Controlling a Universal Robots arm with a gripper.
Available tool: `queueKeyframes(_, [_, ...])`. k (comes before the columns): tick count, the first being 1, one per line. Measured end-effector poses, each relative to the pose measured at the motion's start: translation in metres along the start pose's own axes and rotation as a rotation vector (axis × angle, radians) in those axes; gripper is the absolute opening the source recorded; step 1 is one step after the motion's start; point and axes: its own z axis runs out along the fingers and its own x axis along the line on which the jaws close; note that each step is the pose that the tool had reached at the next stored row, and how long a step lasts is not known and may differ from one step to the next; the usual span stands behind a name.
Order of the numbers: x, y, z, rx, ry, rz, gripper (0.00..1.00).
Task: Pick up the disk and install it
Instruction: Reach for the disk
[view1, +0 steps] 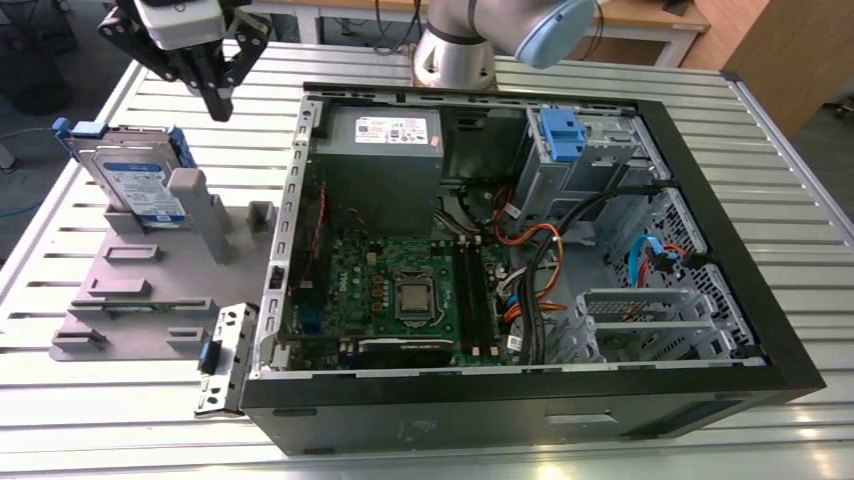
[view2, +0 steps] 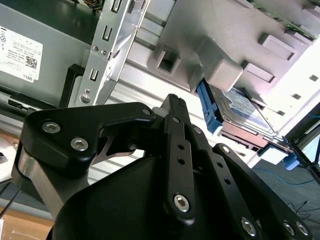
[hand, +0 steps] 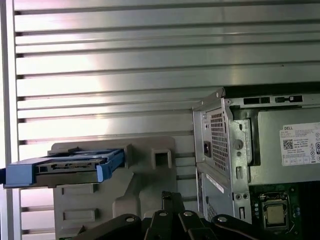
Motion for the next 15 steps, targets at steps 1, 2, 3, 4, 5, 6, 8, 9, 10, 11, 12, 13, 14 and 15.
queueKeyframes(1, [0.0018, 0.0004, 0.0004, 0.0, 0.0, 0.0, 0.11])
queueKeyframes(2, [0.0037, 0.0009, 0.0007, 0.0002, 0.0, 0.0, 0.11])
queueKeyframes(3, [0.0055, 0.0014, 0.001, 0.0005, 0.0, 0.0, 0.11])
queueKeyframes(4, [0.0075, 0.0019, 0.0014, 0.0008, 0.0001, 0.0, 0.11])
queueKeyframes(5, [0.0097, 0.0024, 0.0018, 0.001, 0.0001, 0.0, 0.11])
queueKeyframes(6, [0.0118, 0.0029, 0.0022, 0.0013, 0.0, 0.0, 0.11])
queueKeyframes(8, [0.0161, 0.0036, 0.0032, 0.0018, 0.0, 0.0, 0.11])
queueKeyframes(9, [0.0184, 0.004, 0.0038, 0.0022, -0.0001, 0.0, 0.11])
queueKeyframes(10, [0.0207, 0.0043, 0.0045, 0.0027, -0.0001, 0.0, 0.11])
queueKeyframes(11, [0.0231, 0.0046, 0.0053, 0.003, -0.0002, 0.0, 0.11])
queueKeyframes(12, [0.0254, 0.0049, 0.006, 0.0033, -0.0002, 0.0, 0.11])
queueKeyframes(13, [0.0278, 0.0052, 0.0067, 0.0037, -0.0003, 0.0, 0.11])
queueKeyframes(14, [0.0304, 0.0054, 0.0075, 0.0044, -0.0003, 0.0, 0.11])
queueKeyframes(15, [0.0329, 0.0057, 0.0084, 0.005, -0.0003, 0.0, 0.11])
